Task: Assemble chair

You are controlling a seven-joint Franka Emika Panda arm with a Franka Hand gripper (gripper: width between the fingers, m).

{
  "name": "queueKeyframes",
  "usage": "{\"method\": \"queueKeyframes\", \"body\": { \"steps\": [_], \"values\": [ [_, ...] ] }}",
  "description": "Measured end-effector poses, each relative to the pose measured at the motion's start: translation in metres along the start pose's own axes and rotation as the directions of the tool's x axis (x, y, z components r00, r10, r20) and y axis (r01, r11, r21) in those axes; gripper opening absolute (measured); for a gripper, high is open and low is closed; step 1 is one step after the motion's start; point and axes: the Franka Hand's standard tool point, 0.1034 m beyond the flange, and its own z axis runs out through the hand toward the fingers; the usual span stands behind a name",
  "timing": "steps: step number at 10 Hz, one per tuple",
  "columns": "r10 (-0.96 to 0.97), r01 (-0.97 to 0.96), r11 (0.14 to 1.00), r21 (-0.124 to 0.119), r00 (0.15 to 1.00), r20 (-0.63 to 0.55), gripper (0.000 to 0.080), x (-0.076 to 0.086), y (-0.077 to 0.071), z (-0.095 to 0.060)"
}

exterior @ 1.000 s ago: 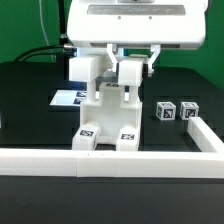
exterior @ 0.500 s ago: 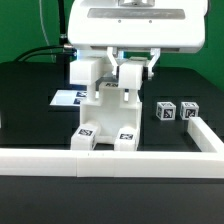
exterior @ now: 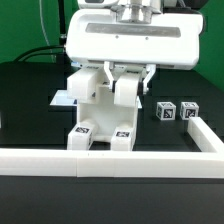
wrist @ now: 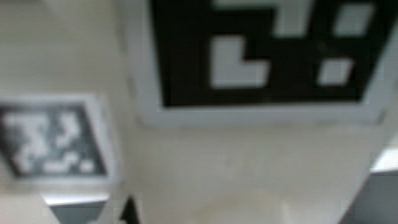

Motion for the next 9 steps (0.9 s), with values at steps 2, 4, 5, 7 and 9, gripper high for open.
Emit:
{"method": "queueKeyframes", "body": {
  "steps": [2, 4, 5, 7, 9],
  "values": [
    [-0.012, 0.012, 1.0, -0.009, 1.0, 0.007, 0.0285, -0.0073, -0.0002, 0.0085],
    [-0.015, 0.015, 1.0, -0.013, 1.0, -0.005, 0.0285, -0.0064, 0.0011, 0.01],
    [-0.015, 0.015, 1.0, -0.013, 1.0, -0.005, 0.0285, -0.0063, 0.001, 0.0101],
    [-0.013, 0.013, 1.0, -0.013, 1.0, 0.001, 0.0301, -0.0057, 0.0016, 0.0106],
    [-0.014, 0.014, 1.0, -0.02, 1.0, 0.006, 0.0608, -0.0067, 0.0077, 0.0134]
  ]
}}
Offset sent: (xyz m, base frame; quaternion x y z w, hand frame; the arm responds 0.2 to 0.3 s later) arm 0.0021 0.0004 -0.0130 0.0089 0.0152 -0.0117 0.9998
